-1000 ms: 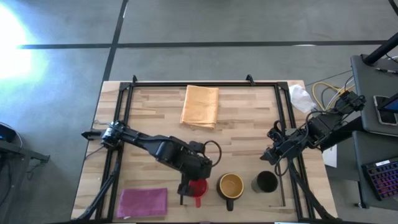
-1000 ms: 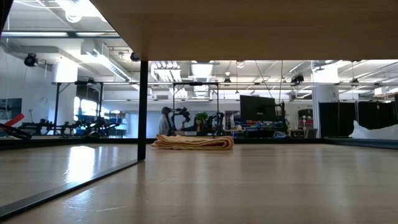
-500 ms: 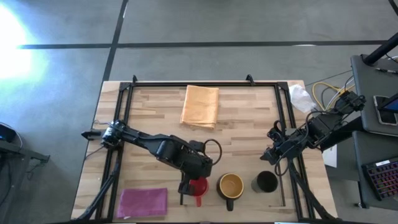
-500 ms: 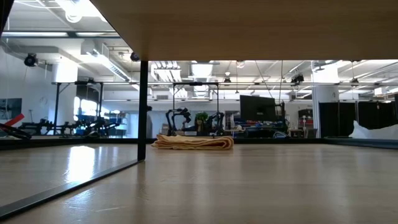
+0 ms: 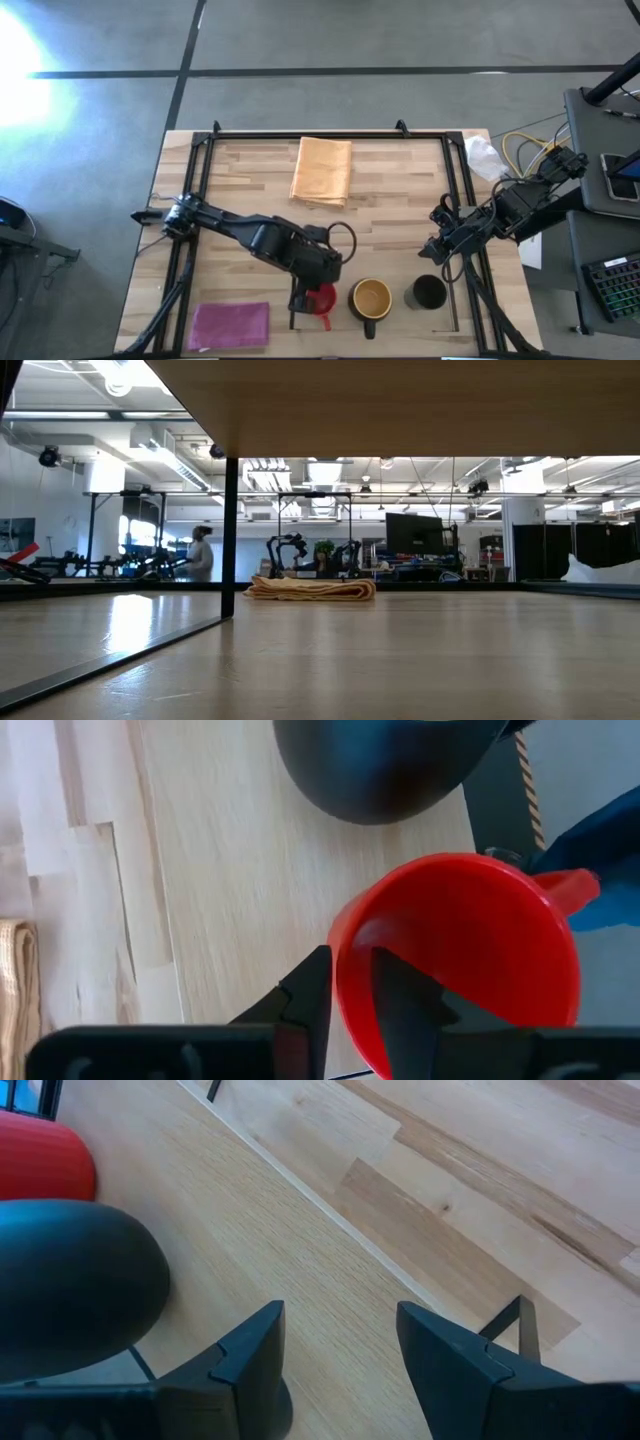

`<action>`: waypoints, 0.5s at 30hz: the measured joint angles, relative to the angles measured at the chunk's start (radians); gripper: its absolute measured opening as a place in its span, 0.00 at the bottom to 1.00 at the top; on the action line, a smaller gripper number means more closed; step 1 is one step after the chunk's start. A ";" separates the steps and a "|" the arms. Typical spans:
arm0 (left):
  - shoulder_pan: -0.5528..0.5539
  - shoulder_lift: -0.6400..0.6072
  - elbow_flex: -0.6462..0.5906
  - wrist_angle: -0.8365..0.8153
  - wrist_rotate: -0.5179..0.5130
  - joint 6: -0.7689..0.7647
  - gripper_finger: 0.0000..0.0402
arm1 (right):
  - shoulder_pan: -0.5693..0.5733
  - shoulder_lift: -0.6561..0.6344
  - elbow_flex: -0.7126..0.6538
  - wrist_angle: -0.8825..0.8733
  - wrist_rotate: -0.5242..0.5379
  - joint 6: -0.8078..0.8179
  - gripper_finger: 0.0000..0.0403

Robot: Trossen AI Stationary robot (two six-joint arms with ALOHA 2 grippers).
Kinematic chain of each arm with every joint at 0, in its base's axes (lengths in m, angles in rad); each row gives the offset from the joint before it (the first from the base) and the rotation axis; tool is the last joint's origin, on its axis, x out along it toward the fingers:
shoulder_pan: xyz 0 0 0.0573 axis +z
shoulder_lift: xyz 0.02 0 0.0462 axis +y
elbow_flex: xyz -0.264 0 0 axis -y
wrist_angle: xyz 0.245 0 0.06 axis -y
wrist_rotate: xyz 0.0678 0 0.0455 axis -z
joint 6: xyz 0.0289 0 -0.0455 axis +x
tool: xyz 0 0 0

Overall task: Stack small to large cups/mugs on shelf
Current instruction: Put the red mug on the shelf

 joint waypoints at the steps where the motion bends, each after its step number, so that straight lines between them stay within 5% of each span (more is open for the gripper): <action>1: 0.000 -0.003 0.003 -0.004 -0.001 -0.006 0.15 | 0.000 0.000 0.000 0.000 0.000 -0.001 0.46; 10: -0.006 -0.091 0.008 -0.010 -0.038 -0.258 0.14 | 0.000 0.000 0.000 -0.002 -0.008 0.005 0.46; 15: -0.050 -0.106 0.006 -0.086 -0.076 -0.373 0.06 | 0.040 0.013 0.001 0.042 -0.053 -0.033 0.43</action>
